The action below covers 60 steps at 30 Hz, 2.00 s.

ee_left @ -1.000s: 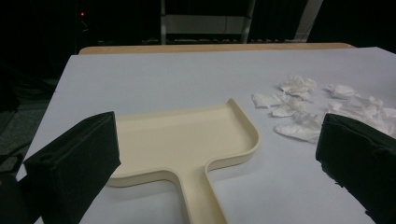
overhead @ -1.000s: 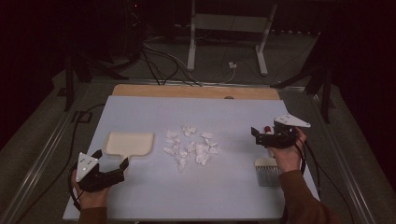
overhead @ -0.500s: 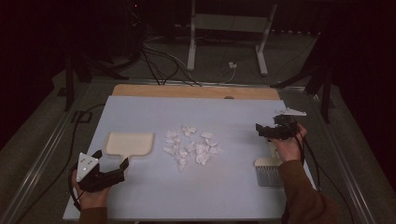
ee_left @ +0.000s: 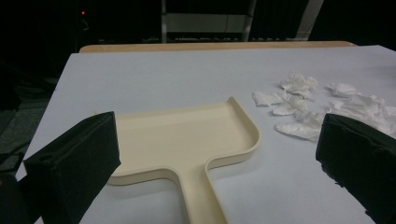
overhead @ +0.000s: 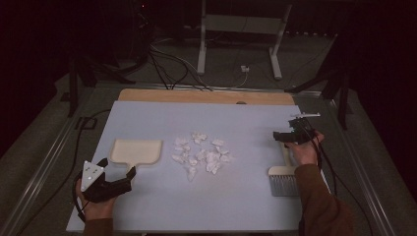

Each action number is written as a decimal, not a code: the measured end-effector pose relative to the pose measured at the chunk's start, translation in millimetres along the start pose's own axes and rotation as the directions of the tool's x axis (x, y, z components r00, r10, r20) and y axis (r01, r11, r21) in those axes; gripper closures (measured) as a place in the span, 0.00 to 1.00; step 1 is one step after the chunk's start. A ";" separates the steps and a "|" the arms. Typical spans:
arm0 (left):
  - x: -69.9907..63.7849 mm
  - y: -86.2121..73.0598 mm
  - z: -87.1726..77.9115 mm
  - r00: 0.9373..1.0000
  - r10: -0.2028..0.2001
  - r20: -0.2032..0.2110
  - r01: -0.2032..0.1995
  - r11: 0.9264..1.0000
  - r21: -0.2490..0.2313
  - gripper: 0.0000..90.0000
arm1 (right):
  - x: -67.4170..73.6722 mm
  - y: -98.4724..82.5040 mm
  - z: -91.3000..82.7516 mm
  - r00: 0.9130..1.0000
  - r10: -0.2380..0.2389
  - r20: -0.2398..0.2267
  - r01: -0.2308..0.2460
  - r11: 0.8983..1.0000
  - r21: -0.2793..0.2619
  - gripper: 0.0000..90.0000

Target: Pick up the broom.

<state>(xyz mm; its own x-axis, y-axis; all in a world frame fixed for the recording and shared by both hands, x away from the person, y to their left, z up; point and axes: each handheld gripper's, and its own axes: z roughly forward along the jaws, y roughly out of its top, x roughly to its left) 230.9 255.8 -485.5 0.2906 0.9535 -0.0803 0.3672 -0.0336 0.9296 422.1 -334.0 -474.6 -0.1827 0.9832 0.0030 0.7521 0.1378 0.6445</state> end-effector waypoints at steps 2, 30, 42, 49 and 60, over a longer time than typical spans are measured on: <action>0.2 0.0 -0.1 1.000 -0.001 -0.001 0.001 1.000 0.000 0.01 | -5.6 2.1 3.6 1.000 0.022 0.007 -0.022 0.999 0.034 0.04; -1.1 -0.8 0.3 1.000 0.010 -0.007 -0.010 1.000 0.010 0.01 | 9.6 5.0 40.1 0.986 0.101 0.134 -0.126 0.973 0.196 0.75; -1.1 -1.5 0.0 1.000 0.012 -0.009 -0.012 1.000 0.016 0.01 | 8.5 4.8 39.6 0.985 0.116 0.131 -0.140 0.972 0.189 0.77; -2.2 -1.8 0.8 1.000 0.014 -0.010 -0.013 1.000 0.020 0.01 | 11.1 5.9 31.1 0.986 0.105 0.132 -0.125 0.980 0.153 0.78; -5.2 -1.9 2.3 1.000 0.026 -0.007 -0.026 0.999 0.028 0.01 | 20.1 12.2 0.6 0.994 0.093 0.065 -0.098 0.993 0.067 0.78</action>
<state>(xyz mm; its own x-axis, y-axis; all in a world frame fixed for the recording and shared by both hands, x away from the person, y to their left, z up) 230.8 250.2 -487.7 0.2938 0.9544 -0.0534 0.3844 -0.0668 0.9207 428.0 -312.5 -467.2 -0.0705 0.9974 0.0137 0.8072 0.0490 0.5883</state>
